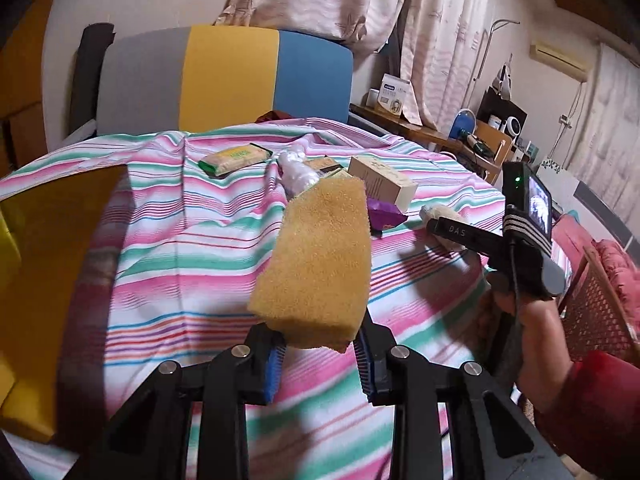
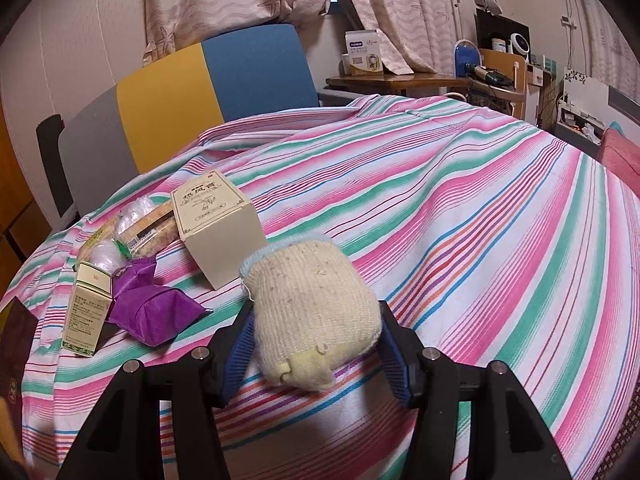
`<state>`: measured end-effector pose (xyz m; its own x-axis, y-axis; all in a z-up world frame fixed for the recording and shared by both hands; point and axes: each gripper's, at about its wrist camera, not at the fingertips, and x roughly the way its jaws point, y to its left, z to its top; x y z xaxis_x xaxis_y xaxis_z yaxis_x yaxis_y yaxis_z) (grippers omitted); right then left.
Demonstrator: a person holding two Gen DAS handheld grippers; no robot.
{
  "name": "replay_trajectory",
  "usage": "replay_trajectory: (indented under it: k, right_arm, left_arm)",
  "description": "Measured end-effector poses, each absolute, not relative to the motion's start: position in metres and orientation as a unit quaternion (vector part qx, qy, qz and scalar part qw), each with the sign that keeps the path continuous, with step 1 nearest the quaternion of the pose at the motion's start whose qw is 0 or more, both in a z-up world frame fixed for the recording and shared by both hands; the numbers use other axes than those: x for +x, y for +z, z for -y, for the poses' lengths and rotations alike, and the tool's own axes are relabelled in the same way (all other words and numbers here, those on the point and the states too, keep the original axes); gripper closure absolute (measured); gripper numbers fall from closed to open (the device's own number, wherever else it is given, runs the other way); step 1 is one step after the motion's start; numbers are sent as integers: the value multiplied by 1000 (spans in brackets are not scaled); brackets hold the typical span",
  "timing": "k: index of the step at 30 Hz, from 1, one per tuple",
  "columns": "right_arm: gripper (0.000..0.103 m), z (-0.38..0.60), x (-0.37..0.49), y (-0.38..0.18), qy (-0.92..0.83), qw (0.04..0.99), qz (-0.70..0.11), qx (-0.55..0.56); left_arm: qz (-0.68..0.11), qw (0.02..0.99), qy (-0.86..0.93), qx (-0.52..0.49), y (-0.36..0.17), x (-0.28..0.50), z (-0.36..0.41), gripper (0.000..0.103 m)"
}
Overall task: Organize objects
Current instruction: 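Carry the sponge into the gold tray and release it with the left gripper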
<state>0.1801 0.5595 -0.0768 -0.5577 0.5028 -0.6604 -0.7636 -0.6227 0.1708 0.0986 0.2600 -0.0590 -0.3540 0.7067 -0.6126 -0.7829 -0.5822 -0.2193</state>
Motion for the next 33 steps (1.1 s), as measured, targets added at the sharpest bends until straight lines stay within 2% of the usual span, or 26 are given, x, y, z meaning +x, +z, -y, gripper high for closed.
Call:
replay_trajectory:
  k: [13,23,33]
  right_arm:
    - [45,-542,183,-63,863,391,-180,-265]
    - [46,-522,176,-50,875,381,-132,-269]
    - [46,-438,176,-11,920,274,-157,-232]
  left_arm:
    - [17,385,863,-326,-26,67,-183,72]
    - [48,311,880,-357,-39,31,-127,72]
    - [41,249,879,-404,-54,-11,-108,71]
